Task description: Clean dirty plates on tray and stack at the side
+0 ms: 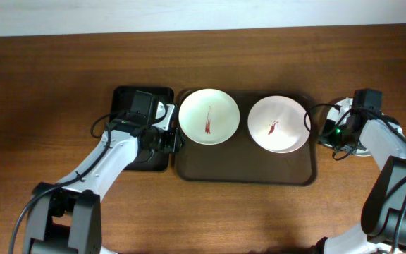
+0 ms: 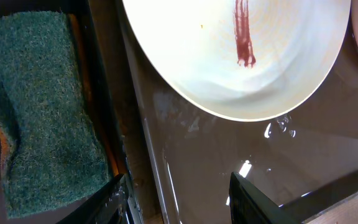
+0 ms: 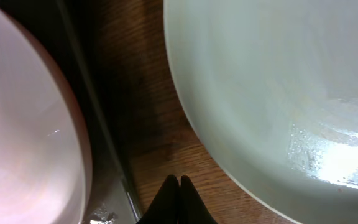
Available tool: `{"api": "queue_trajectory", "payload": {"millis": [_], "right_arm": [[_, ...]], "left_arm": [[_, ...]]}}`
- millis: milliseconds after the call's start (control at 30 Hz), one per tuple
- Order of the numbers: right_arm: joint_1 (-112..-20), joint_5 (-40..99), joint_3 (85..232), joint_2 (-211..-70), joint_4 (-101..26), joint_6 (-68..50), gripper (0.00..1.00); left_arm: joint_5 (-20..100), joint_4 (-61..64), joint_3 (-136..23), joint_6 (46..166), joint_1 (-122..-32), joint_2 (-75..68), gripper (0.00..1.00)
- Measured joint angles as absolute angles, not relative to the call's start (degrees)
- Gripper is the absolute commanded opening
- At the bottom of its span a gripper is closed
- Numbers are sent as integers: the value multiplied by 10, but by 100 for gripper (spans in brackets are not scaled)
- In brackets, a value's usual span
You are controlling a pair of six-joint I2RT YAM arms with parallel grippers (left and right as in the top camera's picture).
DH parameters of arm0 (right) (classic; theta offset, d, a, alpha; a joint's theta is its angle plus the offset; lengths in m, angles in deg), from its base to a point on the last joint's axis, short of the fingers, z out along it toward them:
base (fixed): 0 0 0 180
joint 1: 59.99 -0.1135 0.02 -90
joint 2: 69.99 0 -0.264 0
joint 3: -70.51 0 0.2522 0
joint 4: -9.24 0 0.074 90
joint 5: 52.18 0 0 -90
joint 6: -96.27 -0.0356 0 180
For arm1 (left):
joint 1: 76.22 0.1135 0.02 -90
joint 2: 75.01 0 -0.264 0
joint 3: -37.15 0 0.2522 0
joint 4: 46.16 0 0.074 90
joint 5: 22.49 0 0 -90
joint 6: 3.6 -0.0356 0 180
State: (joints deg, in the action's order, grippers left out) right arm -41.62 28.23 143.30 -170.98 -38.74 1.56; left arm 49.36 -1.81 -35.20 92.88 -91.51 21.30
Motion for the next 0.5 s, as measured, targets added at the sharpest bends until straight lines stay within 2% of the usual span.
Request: {"api": "queue_trajectory", "payload": {"millis": [500], "right_arm": [[-422,257,1433,-1710,-385,19,4]], "left_arm": [[494,-18,-352,929,-915,213,50]]}}
